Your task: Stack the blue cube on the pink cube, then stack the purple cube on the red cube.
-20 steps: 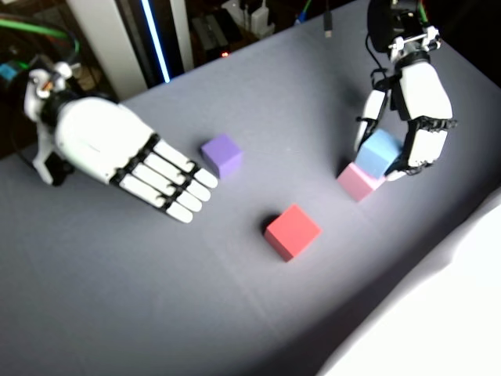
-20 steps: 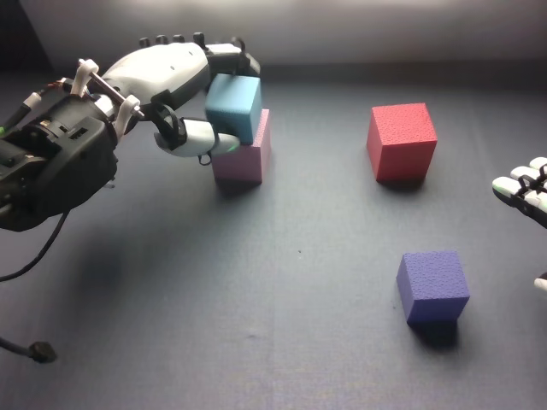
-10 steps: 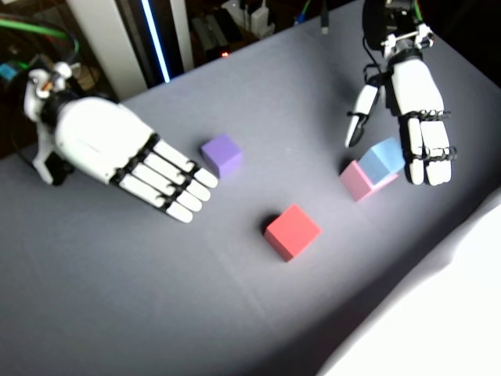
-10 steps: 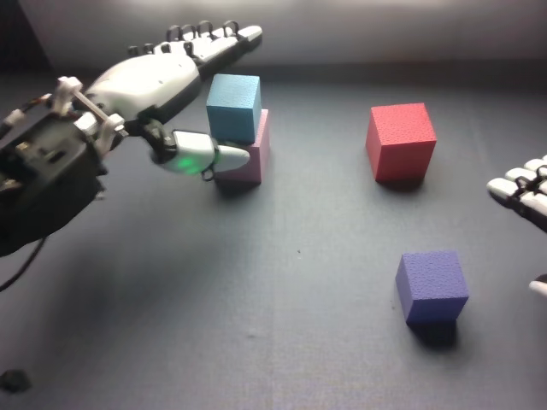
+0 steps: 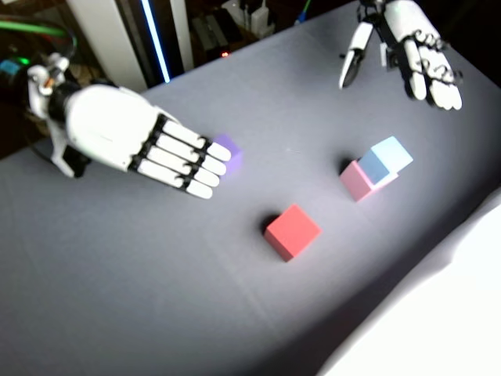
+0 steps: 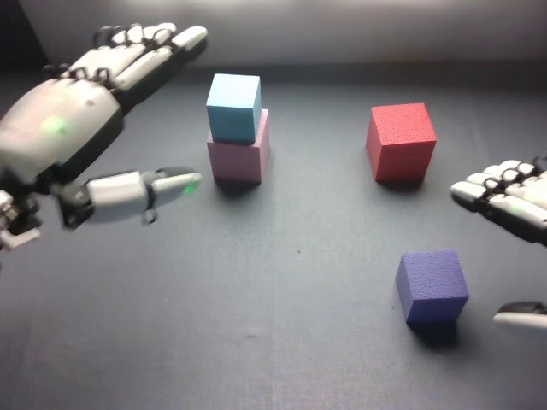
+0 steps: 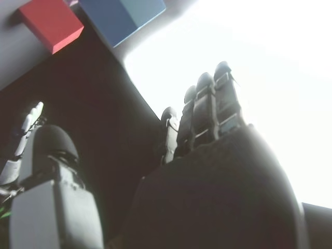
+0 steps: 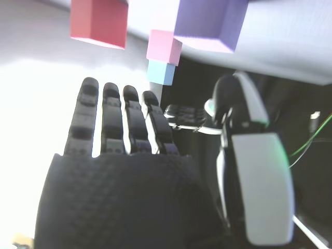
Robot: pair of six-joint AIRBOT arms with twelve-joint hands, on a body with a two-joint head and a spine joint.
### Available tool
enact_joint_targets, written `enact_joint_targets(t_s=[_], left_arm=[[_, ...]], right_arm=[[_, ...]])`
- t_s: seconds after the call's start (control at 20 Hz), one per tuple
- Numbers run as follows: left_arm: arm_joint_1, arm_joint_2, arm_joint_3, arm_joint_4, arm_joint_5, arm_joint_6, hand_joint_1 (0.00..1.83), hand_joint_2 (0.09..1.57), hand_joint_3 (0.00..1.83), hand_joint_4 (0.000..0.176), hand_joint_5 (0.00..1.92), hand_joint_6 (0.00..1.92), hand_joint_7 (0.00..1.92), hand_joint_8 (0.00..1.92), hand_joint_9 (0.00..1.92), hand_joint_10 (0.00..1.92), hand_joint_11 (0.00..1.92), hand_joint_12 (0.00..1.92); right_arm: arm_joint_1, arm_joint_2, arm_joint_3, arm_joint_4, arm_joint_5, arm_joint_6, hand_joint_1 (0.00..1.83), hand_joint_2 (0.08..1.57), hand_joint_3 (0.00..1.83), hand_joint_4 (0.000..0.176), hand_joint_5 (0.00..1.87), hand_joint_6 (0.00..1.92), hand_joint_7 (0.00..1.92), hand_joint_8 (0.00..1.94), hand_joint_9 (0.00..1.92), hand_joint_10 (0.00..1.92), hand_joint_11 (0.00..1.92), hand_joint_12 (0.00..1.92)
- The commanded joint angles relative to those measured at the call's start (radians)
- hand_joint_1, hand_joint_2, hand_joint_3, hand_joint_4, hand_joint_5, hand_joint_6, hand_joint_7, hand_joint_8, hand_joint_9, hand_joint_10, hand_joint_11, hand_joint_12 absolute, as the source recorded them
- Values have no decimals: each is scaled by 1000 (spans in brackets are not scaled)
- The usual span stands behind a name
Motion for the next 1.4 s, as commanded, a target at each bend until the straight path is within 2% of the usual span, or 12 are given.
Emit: enact_joint_targets(t_s=[0.0,0.05,0.1,0.2,0.45,0.55,0.65,0.7,0.75,1.0,1.2,1.35], left_arm=[[5,17,-5,-8,-162,-2,871,1102,18,176,0,0,0,0,0,0,0,0],[24,27,-19,-13,-181,-2,887,1106,18,176,0,0,0,0,0,0,0,0],[41,33,-27,-19,-193,-2,898,1108,17,176,0,0,0,0,0,0,0,0],[69,39,-37,-39,-211,-2,919,1113,14,176,0,0,0,0,0,0,0,0],[129,38,-41,-94,-221,-17,881,1114,7,176,0,0,0,0,0,0,0,0],[137,36,-42,-100,-223,-19,863,1116,6,171,0,0,0,0,0,0,0,0],[143,35,-41,-108,-220,-21,850,1119,6,156,0,0,0,0,0,0,0,0],[148,35,-41,-110,-221,-25,838,1120,6,156,0,0,0,0,0,0,0,0],[149,35,-41,-111,-222,-26,841,1119,4,150,0,0,0,0,0,0,0,0],[156,35,-42,-112,-222,-30,831,1133,8,115,0,0,0,0,0,0,0,0],[164,34,-44,-112,-223,-34,849,1136,6,105,0,0,0,0,0,0,0,0],[176,33,-47,-116,-224,-37,901,1137,3,106,0,0,0,0,0,0,0,0]], right_arm=[[16,-7,9,-8,102,17,669,1115,0,0,0,0,0,0,0,0,0,897],[27,-21,20,-17,85,28,732,1107,0,0,0,0,0,0,7,3,0,759],[39,-34,29,-23,68,31,759,1085,0,0,0,0,4,2,116,57,9,1412],[59,-63,49,-29,27,31,765,1055,0,0,0,0,38,4,213,387,21,1749],[110,-134,114,-27,-72,45,838,1077,1,0,0,0,56,13,0,385,0,1629],[131,-162,140,-27,-111,49,837,1091,3,0,91,41,254,91,0,712,0,1520],[152,-184,159,-30,-137,49,944,1135,5,0,339,146,527,187,173,1117,10,1833],[164,-190,166,-38,-151,49,1134,1238,0,0,556,1151,796,1088,519,1366,394,1897],[170,-191,168,-44,-154,49,1167,1238,0,0,674,1284,825,1317,654,1433,536,1900],[213,-158,160,-81,-143,49,1201,1256,5,0,698,1354,740,1509,909,1880,937,1921],[246,-122,148,-97,-83,48,1116,1225,0,0,777,1306,1239,1940,1435,1921,1522,1921],[292,-113,157,-96,-68,32,1113,1230,0,0,766,1317,1042,1941,1234,1921,1336,1921]])
